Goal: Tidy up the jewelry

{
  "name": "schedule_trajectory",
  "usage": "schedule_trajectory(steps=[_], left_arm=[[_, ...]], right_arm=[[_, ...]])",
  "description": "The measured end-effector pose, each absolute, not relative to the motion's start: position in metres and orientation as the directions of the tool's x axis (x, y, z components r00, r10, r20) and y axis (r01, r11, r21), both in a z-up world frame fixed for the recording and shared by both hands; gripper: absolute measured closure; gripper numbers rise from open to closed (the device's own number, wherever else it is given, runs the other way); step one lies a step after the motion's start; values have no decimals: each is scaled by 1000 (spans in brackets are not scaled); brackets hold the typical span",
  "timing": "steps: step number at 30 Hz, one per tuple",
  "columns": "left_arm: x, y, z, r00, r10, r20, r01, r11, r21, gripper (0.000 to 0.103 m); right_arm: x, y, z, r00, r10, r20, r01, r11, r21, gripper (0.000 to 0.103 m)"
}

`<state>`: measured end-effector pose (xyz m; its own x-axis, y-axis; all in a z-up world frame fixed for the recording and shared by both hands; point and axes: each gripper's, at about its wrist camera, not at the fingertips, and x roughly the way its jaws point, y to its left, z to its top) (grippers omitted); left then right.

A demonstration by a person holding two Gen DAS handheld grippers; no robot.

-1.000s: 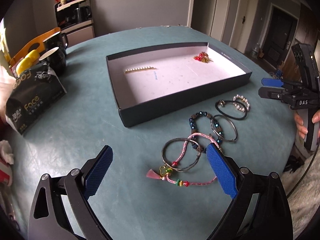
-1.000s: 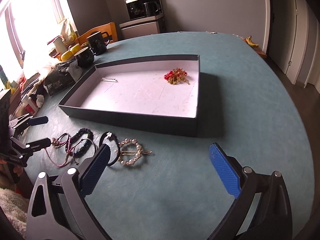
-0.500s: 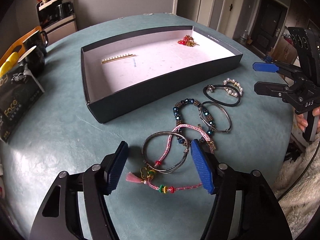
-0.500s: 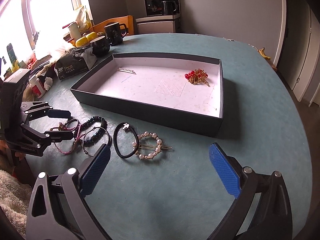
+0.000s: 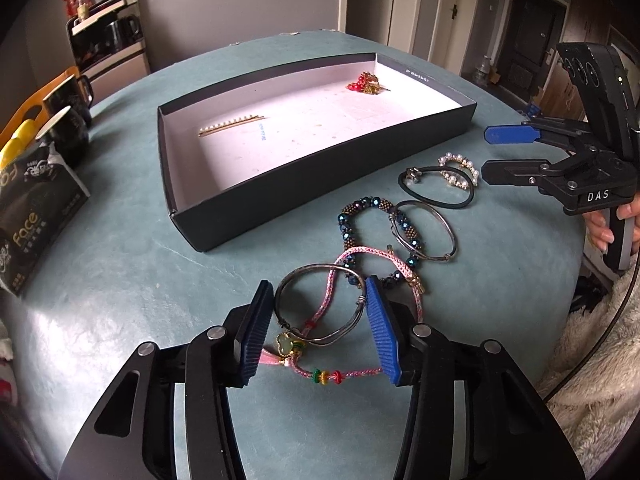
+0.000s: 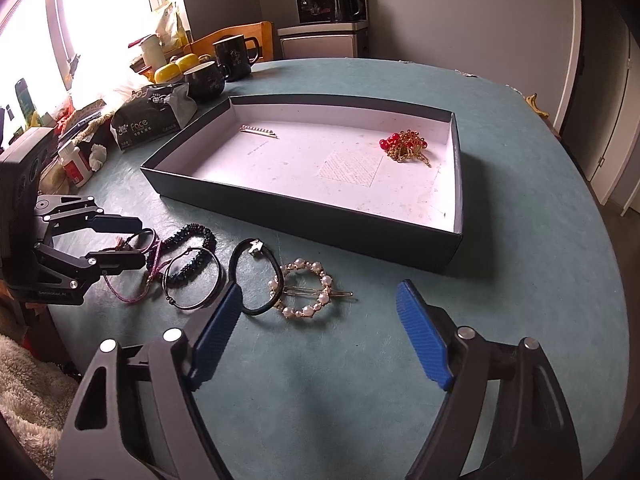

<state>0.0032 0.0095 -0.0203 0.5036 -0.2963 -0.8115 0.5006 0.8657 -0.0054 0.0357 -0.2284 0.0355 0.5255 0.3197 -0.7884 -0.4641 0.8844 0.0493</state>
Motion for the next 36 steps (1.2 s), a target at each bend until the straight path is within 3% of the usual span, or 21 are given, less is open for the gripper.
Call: schedule_trajectory(steps=[2,4,16,22,32,36], left_arm=[[3,12,-17,511,-302,-805,498,867,-9,54],[2,13,-14,519,-302,-800,496,868,-6,54],[2,18,-10,534,-307,-788,486,874,-11,54],[2,18,-10,539,-310,-783,485,874,-12,54],[0,25,-7,552,-307,-775,473,881,-12,54],[0,25,-7,552,-308,-775,472,881,-14,54]], right_arm=[[37,-227,34,512,324,-796,-470,881,56,45],[38,-228,33,509,325,-797,-463,884,65,52],[33,-216,36,502,342,-795,-516,856,42,53],[37,-202,33,489,346,-801,-539,841,34,75],[41,-195,28,470,340,-815,-543,839,36,99],[39,-198,31,483,344,-806,-542,840,33,100]])
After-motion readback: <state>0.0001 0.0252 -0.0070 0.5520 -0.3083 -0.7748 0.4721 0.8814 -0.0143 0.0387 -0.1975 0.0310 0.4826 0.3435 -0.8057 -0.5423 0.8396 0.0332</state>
